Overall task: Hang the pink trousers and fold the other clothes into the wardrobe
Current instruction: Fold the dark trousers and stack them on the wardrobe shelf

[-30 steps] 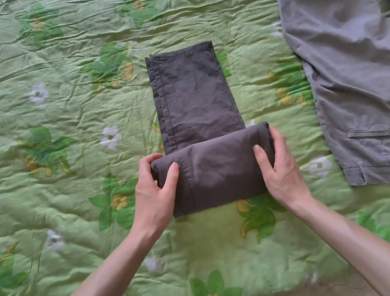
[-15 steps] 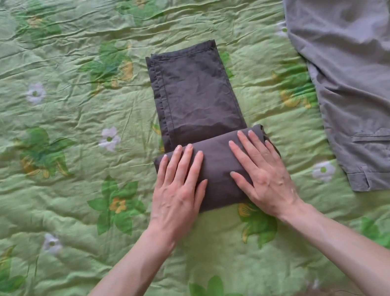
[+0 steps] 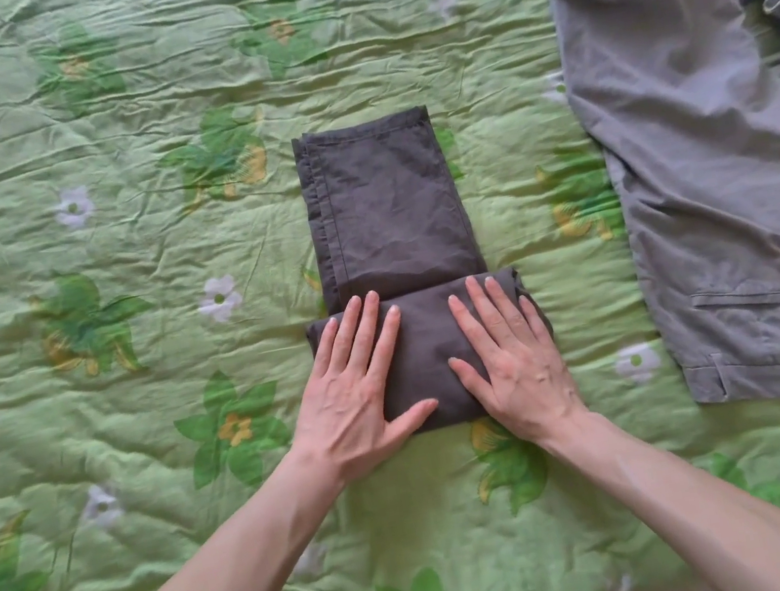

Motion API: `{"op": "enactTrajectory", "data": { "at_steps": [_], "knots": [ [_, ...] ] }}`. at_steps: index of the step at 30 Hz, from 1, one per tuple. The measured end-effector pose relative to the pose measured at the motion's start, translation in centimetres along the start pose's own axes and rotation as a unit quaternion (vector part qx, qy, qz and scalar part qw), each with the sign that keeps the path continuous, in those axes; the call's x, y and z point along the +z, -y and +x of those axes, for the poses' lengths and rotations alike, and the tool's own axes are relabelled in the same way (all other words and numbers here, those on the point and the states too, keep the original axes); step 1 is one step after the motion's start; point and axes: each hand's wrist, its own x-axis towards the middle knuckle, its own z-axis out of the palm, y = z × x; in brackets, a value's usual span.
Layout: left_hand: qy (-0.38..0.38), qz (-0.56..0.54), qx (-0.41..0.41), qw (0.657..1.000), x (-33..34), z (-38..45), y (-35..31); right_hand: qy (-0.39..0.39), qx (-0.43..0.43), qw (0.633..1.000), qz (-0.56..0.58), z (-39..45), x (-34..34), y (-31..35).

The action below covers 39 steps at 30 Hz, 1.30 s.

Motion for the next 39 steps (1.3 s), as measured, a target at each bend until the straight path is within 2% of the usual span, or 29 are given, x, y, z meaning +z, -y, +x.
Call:
{"op": "enactTrajectory", "data": {
  "at_steps": [3,7,10,14,17,20,24,29,33,35,39],
  "knots": [
    [-0.001,0.025,0.033,0.999,-0.4,-0.8,0.0,0.014,-0.025,0.999,0.024,-0.1,-1.0,-0.5],
    [-0.027,0.086,0.090,0.992,0.1,-2.4,0.2,-0.013,-0.077,0.996,0.034,-1.5,-1.8,-1.6],
    [-0.007,0.090,0.077,0.993,0.2,-2.7,-0.4,0.014,-0.140,0.990,0.001,-2.5,-2.3,-3.0],
    [0.036,0.110,0.057,0.992,-0.2,-2.0,-1.7,0.053,-0.164,0.985,-0.023,-2.2,-2.8,-3.8],
    [0.042,0.056,0.052,0.996,-1.6,-1.3,-1.7,0.068,-0.171,0.983,0.008,-1.6,-3.5,-3.7],
    [0.022,-0.050,0.039,0.998,-3.7,-1.2,-1.3,0.066,-0.165,0.982,0.063,-0.5,-4.8,-3.8],
    [0.007,-0.209,0.012,0.978,-6.6,-1.8,-1.1,0.042,-0.126,0.981,0.143,0.4,-7.2,-3.3],
    [-0.030,-0.379,-0.072,0.922,-8.2,-4.0,-0.5,0.029,-0.044,0.968,0.246,-1.0,-9.8,-2.8],
    [-0.087,-0.427,-0.167,0.884,-7.5,-6.1,-0.9,-0.014,0.025,0.945,0.327,-2.5,-10.4,-1.9],
    [-0.117,-0.475,-0.231,0.841,-6.8,-6.6,-1.0,-0.016,0.066,0.920,0.387,-3.0,-10.5,-1.6],
    [-0.174,-0.574,-0.303,0.740,-5.8,-5.9,-1.6,0.000,0.131,0.919,0.371,-3.7,-9.2,-1.0]
  ]
}}
